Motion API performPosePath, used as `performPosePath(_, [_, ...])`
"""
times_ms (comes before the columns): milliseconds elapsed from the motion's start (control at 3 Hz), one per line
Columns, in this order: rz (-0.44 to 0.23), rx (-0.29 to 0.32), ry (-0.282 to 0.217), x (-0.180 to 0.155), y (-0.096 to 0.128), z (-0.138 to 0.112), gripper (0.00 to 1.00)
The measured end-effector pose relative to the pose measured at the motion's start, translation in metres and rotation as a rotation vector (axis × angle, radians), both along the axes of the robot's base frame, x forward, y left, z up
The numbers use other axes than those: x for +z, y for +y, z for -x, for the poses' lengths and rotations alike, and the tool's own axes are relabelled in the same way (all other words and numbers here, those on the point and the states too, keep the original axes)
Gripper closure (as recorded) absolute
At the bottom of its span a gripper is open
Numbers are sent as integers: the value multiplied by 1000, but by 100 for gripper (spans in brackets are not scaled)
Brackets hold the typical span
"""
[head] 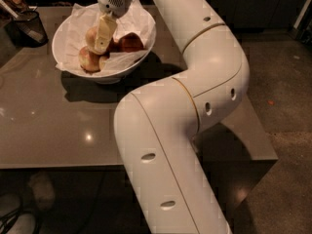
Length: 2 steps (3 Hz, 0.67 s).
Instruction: Pick apple from white bowl
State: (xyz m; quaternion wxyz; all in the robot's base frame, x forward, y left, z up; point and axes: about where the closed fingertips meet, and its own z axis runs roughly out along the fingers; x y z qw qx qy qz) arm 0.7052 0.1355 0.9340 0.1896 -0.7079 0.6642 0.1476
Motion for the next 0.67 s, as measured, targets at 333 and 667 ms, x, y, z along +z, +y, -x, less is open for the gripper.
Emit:
performPosePath(333, [-24, -12, -45, 9, 8, -8, 100])
performPosePath(667, [-34, -23, -116, 37, 12, -7, 100])
